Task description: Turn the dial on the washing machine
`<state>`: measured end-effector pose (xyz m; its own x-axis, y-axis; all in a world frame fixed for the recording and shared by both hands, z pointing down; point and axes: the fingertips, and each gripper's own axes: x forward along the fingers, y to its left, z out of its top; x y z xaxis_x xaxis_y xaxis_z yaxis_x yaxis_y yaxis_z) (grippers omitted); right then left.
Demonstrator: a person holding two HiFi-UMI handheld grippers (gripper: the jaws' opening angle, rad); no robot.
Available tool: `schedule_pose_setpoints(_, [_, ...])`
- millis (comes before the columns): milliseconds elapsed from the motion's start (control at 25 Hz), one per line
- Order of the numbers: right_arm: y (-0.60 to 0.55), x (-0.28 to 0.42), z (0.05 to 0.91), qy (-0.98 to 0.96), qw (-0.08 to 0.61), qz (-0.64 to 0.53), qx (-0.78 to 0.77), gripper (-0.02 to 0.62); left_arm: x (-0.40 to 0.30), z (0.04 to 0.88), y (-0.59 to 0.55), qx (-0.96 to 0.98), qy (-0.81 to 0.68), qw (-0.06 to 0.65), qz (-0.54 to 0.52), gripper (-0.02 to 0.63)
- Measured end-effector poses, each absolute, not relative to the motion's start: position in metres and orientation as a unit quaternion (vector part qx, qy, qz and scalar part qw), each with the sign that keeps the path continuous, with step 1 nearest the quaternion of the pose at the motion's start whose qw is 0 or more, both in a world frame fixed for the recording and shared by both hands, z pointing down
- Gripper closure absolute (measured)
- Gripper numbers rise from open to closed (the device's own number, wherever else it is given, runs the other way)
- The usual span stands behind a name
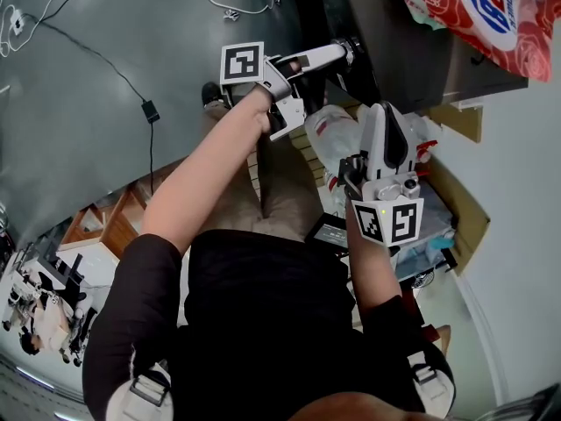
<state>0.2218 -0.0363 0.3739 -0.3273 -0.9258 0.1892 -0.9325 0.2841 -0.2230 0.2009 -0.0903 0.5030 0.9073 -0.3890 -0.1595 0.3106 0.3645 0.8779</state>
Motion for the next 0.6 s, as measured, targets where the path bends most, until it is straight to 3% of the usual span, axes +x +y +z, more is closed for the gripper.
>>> schedule_pose_setpoints(600, [-0.0372, 0.2207, 0.3786, -0.789, 0.006, 0.159, 0.594, 0.591, 0.2014, 0.5049, -0.0891, 0.468, -0.012, 0.857, -0.213, 0.350])
